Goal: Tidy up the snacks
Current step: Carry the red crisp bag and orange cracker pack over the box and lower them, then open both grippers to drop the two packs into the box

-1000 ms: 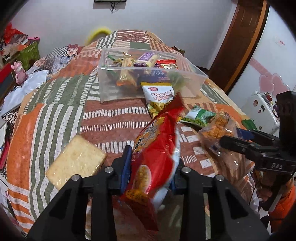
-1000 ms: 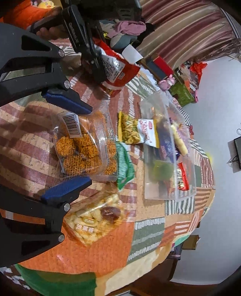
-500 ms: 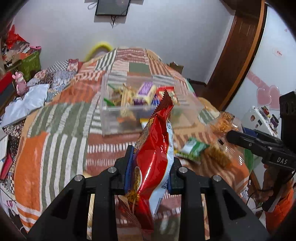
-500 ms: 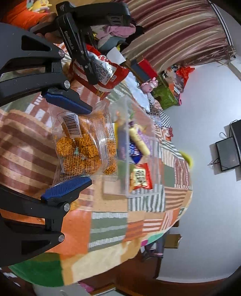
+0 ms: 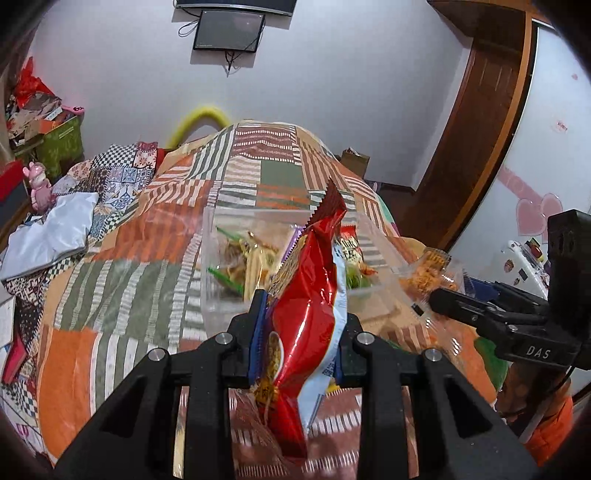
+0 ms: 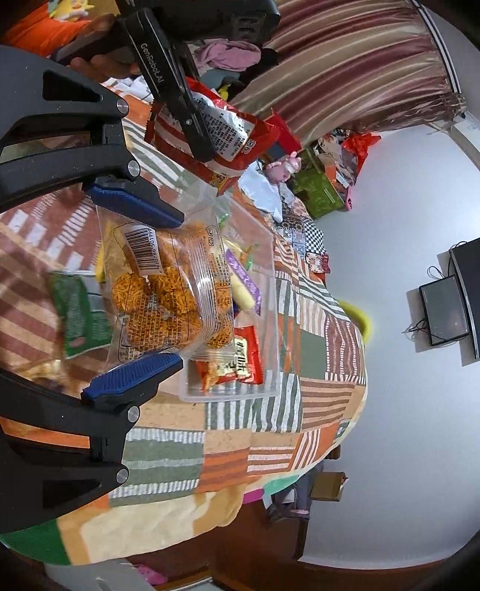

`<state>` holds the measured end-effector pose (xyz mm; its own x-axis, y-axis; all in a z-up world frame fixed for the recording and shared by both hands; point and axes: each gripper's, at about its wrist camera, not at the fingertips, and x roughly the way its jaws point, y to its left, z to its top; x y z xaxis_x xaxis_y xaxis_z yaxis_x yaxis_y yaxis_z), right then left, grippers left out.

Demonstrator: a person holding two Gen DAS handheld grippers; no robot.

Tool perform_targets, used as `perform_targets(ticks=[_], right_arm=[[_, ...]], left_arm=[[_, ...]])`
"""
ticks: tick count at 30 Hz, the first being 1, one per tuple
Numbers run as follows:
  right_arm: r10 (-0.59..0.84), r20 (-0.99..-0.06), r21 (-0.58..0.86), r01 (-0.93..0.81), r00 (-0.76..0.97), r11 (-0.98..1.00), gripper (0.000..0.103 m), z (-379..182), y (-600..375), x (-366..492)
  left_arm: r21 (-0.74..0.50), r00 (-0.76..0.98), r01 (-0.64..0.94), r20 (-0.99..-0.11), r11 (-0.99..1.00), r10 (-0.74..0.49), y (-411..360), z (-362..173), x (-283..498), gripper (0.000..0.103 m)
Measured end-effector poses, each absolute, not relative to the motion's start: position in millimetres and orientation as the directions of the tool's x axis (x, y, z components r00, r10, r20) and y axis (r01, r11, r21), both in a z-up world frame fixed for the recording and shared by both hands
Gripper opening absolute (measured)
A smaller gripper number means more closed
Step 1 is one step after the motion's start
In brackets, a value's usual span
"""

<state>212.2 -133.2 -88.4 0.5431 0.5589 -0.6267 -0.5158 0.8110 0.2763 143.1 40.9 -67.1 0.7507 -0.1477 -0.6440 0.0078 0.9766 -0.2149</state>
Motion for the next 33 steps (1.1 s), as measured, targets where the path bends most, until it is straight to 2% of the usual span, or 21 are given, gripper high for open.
perform_targets(ticks=[10, 33], right_arm=[[0.541, -0.641, 0.270, -0.499, 0.545, 0.823, 0.067, -94.4, -119.9, 250.7], [0.501, -0.718, 0.268, -0.473, 0.482, 0.839, 0.068, -134.2, -91.0, 298.3]], left_arm=[[-0.224, 0.744, -0.017, -0.654, 0.974, -0.137, 54.3, -77.4, 189.9, 0.029], [-0.146, 0.692, -0.074, -0.720, 0.987, -0.055, 62.6, -118.3, 257.0, 0.025]])
